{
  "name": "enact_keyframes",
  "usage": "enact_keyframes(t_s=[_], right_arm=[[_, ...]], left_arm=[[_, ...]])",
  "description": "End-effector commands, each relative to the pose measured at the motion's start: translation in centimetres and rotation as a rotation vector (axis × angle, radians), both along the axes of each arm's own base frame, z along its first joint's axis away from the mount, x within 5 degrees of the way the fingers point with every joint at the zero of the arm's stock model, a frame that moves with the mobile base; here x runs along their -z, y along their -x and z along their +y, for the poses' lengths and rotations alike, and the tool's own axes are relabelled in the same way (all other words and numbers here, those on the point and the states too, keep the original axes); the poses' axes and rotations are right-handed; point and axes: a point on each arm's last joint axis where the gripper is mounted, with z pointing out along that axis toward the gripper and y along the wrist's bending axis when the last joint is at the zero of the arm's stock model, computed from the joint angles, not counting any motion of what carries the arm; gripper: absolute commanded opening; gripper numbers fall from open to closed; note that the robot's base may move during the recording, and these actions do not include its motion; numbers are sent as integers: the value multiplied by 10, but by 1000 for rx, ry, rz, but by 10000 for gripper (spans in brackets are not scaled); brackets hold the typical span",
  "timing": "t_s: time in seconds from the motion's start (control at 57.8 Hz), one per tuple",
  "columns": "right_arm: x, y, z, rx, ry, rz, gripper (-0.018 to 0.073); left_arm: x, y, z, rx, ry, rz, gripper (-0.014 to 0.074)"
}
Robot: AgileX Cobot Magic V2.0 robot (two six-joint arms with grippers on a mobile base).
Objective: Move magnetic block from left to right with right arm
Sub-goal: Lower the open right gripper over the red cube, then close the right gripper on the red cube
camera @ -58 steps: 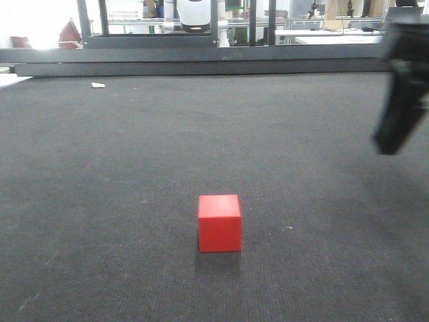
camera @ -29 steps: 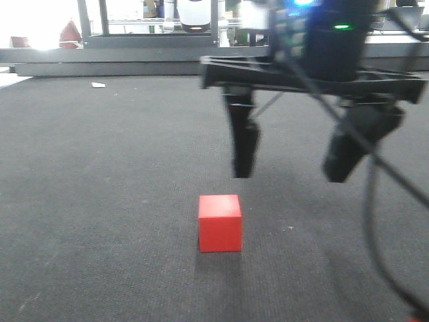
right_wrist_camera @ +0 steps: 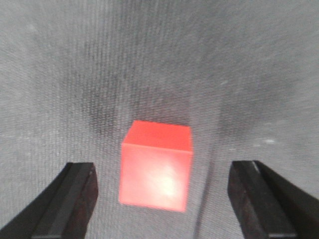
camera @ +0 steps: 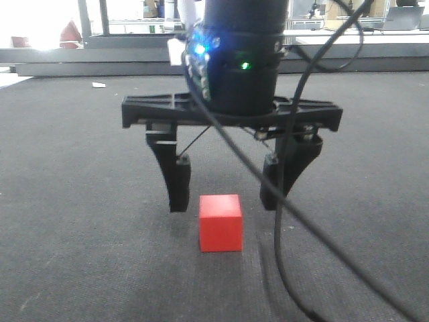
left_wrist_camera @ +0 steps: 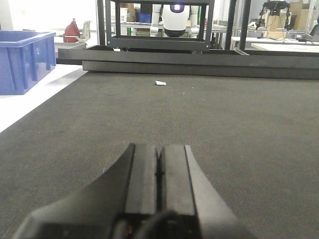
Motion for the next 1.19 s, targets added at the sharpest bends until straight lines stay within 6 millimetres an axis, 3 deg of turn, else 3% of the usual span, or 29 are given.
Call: enact_keyframes(t_s=[0.0,0.553,0.622,0.778,0.864,1.003,1.176], right_arm=[[-19,-3,1,18,-47,-61,632],[-6,-4,8,29,-31,-41,626],[-6,-4,8,28,-28,-42,580],[-6,-4,7,26,-24,-45,368],[-6,-4,7,26,-24,-45,307],[-13,-3,6,26,-37,-59,298],[-40,3,-4,16,-72,-138,298]], left_arm=[[-5,1,0,1,19,-87,-117],[-5,1,0,1,19,-87,-117],[-5,1,0,1,19,-87,-117],[-5,1,0,1,19,-87,-117],[-5,1,0,1,19,-87,-117],[-5,1,0,1,19,-87,-117],[-5,1,0,1,19,-87,-117]])
